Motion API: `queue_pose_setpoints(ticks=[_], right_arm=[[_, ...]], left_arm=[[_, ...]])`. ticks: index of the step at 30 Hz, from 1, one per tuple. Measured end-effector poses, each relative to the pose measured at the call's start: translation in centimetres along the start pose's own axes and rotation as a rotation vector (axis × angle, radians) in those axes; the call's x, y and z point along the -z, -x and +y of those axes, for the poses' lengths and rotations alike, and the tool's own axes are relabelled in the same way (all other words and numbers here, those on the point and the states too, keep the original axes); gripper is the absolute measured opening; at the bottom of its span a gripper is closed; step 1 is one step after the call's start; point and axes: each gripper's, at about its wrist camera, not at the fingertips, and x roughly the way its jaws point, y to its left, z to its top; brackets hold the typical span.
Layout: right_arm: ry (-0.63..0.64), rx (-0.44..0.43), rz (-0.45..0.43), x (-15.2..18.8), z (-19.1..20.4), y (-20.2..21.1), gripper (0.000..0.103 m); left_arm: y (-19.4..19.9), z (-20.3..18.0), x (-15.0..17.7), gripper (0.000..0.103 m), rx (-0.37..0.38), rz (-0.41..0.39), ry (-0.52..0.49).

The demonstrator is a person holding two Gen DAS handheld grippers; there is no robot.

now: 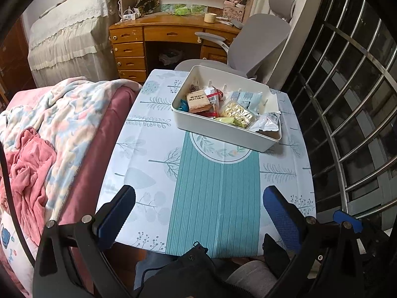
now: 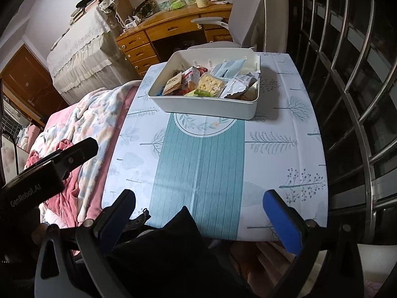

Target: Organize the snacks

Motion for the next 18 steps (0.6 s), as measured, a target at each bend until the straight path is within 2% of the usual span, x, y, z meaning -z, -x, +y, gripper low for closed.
queue_pose_setpoints(ticks=[18], right_arm=[[-0.007,-0.003,0.018,-0.1,-1.0,-0.3,0.103]], left_arm=[[-0.3,-1.1,-0.3,0.102,-0.02,0.009,-0.029]])
